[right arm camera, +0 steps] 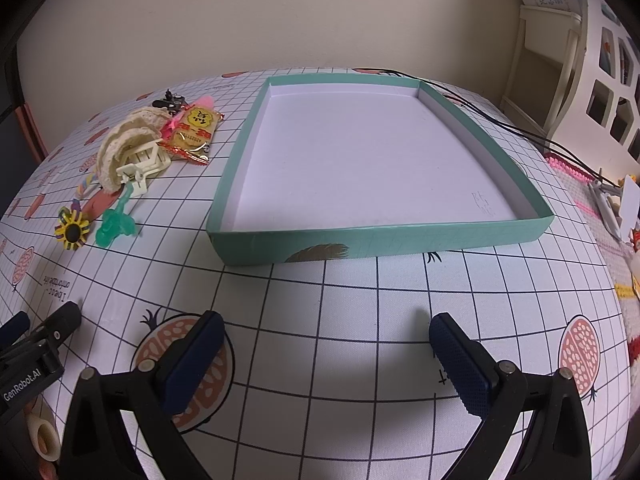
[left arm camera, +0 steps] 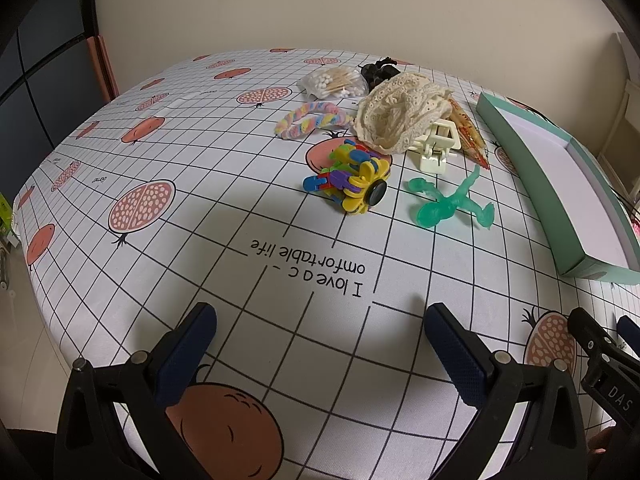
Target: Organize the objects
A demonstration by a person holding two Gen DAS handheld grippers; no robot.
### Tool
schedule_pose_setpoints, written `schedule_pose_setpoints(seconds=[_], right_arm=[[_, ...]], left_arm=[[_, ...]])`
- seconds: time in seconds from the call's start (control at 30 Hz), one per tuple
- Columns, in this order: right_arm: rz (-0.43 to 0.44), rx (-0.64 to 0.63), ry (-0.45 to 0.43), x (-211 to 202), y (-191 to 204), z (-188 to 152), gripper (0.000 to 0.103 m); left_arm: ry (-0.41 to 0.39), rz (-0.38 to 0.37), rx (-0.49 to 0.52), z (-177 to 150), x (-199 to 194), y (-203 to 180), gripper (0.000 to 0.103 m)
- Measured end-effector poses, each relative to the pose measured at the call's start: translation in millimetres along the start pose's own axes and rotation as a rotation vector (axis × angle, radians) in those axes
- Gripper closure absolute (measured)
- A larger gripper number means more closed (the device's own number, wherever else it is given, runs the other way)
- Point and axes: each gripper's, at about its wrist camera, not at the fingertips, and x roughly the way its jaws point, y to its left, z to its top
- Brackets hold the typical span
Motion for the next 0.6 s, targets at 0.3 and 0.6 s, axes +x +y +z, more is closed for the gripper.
schedule_pose_setpoints(seconds=[0.3,0.6], right_arm=[[0.000,0.000,0.000,0.0,0.0,-0.1,0.000],[0.000,-0.001,0.000,0.0,0.1,0.0,0.000]], left_arm=[[0.000,-0.001,0.001,0.0,0.0,0.6,0.000],[-0.007,0.001,-0.005,-1.0,0.1,2.0,0.000]])
